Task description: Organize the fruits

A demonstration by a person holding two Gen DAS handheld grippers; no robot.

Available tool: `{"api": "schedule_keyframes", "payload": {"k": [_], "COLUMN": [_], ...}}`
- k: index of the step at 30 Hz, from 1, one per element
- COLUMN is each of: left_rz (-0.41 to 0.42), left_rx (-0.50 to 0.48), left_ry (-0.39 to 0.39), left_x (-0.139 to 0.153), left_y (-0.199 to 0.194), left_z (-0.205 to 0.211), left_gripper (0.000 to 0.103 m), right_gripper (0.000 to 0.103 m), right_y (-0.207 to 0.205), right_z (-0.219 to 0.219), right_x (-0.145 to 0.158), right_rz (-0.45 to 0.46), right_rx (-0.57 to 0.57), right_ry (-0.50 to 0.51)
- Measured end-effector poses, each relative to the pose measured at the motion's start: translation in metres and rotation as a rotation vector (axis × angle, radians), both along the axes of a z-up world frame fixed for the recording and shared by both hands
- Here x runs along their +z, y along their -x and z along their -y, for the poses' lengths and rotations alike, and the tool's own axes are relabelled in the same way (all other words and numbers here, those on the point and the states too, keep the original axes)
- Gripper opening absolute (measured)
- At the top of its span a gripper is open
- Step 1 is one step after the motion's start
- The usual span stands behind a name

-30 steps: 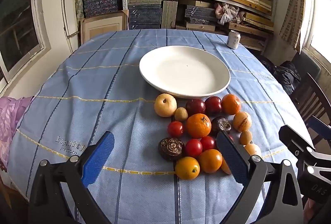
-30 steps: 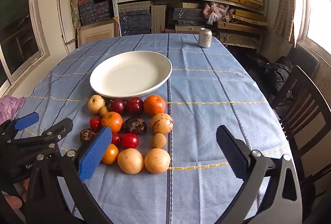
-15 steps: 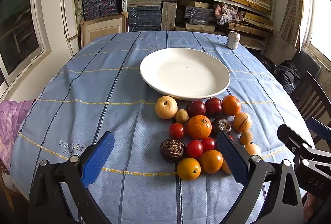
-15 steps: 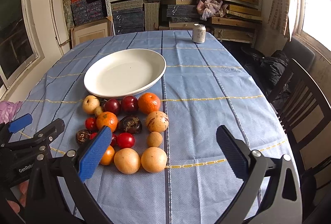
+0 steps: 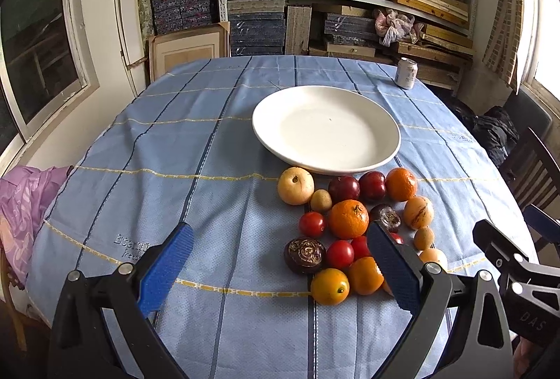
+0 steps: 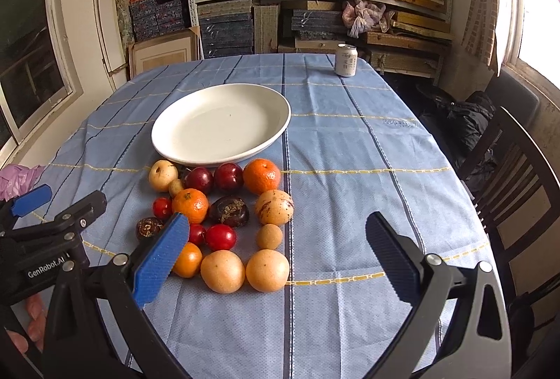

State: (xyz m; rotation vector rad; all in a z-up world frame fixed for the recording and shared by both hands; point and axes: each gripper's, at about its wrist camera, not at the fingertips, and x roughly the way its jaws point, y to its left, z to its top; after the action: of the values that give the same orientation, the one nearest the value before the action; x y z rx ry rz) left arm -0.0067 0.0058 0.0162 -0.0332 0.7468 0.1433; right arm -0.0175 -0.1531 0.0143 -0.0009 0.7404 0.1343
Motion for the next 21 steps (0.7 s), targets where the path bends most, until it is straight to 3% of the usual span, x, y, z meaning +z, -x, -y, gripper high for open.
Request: {"api": "schedule_keyframes", "payload": {"k": [21], "left_rz": [0.002], "left_rx": [0.026], "left_ry": [-0.013], "left_x": [-0.004], "left_y": [-0.002], "left_z": [-0.003], "left_gripper": [0.100], "right_gripper": [0.099], "right_y": [-0.010], "right_z": [0.000], "right_x": [-0.015], "right_rz": [-0.017], "right_rx": [0.029], "right_ry": [0.009]}}
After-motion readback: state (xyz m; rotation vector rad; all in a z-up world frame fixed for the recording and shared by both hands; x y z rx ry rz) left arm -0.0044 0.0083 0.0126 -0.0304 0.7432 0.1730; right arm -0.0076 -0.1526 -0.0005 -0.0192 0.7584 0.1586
